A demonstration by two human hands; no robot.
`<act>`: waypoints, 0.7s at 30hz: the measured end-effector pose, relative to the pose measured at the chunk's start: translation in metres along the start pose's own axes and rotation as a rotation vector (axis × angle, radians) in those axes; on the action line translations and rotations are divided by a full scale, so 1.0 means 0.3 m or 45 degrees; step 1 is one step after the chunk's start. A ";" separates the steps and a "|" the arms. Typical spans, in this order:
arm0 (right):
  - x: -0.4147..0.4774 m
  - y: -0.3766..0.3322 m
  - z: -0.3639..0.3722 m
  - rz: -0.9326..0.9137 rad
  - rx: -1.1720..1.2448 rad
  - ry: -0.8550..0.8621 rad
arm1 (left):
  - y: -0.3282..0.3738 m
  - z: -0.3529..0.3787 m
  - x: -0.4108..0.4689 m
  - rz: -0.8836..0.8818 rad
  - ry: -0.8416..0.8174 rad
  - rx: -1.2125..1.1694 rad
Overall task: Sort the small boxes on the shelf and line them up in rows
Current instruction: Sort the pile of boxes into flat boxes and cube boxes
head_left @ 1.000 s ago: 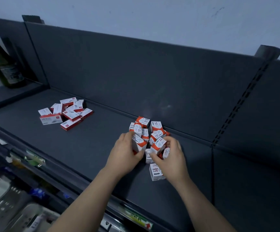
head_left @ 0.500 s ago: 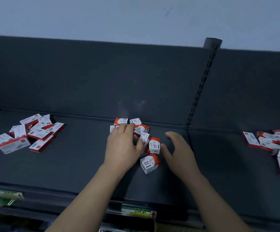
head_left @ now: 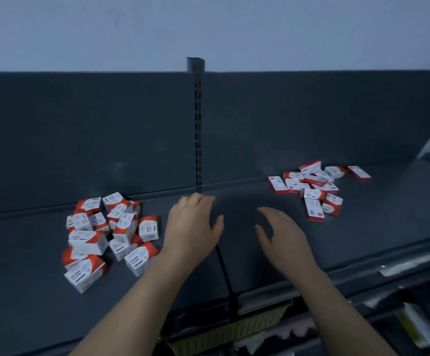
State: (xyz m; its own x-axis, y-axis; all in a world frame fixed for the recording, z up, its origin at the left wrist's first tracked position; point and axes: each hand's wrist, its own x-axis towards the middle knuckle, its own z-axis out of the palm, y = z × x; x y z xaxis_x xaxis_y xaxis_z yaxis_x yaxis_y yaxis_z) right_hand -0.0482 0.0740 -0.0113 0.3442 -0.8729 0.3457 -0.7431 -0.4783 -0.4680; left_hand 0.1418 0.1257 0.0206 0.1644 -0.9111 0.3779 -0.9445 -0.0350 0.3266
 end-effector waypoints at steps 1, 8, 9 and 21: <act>-0.005 0.041 -0.028 0.026 -0.018 0.001 | 0.039 0.021 0.014 0.031 -0.016 0.000; -0.021 0.349 -0.242 0.157 -0.107 -0.008 | 0.355 0.197 0.118 0.143 -0.087 -0.017; -0.018 0.393 -0.272 0.152 -0.115 -0.008 | 0.397 0.222 0.137 0.145 -0.097 -0.017; 0.080 0.781 -0.398 0.270 -0.116 -0.082 | 0.668 0.480 0.334 0.045 -0.250 -0.039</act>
State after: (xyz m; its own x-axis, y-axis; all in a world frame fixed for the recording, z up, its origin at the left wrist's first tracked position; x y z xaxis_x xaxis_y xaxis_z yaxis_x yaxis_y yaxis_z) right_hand -0.2825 -0.0476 -0.0154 0.2086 -0.9587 0.1934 -0.8504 -0.2754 -0.4483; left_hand -0.0720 -0.0318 -0.0009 0.0699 -0.9743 0.2143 -0.9391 0.0082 0.3436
